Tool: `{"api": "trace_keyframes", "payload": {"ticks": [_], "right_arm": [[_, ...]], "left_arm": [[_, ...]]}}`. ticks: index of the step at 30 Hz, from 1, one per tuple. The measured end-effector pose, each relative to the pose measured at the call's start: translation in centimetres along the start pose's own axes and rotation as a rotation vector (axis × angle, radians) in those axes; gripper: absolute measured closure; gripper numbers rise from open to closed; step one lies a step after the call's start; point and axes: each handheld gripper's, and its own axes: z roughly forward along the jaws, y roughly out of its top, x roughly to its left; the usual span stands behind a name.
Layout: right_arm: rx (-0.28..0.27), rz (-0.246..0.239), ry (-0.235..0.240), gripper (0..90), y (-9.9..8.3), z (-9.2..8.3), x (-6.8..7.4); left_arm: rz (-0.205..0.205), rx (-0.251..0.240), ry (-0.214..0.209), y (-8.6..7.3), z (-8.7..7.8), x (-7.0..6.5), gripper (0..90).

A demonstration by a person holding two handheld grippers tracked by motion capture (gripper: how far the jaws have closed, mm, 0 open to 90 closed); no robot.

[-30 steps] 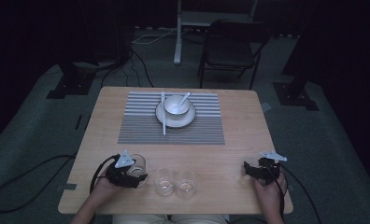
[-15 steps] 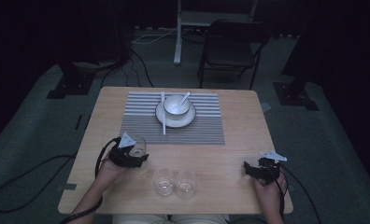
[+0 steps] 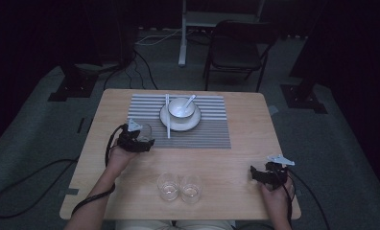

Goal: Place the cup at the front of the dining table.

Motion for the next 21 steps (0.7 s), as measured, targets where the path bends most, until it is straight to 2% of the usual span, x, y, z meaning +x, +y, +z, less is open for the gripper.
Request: {"api": "trace_keyframes", "payload": {"ticks": [1,3,6,14,21], "right_arm": [[0.000,0.000,0.000,11.7,0.0,0.0,0.0],[0.000,0.000,0.000,11.6,0.0,0.0,0.0],[0.000,0.000,0.000,11.7,0.0,0.0,0.0],[0.000,0.000,0.000,11.7,0.0,0.0,0.0],[0.000,0.000,0.000,11.7,0.0,0.0,0.0]], "left_arm": [[0.000,0.002,0.014,0.2,0.3,0.0,21.5],[-0.018,0.001,0.014,0.6,0.8,0.3,21.5],[-0.049,-0.008,0.043,1.2,1.4,0.8,21.5],[-0.108,-0.015,0.080,2.9,3.5,2.2,21.5],[-0.141,-0.015,0.111,3.8,5.6,2.5,21.5]]}}
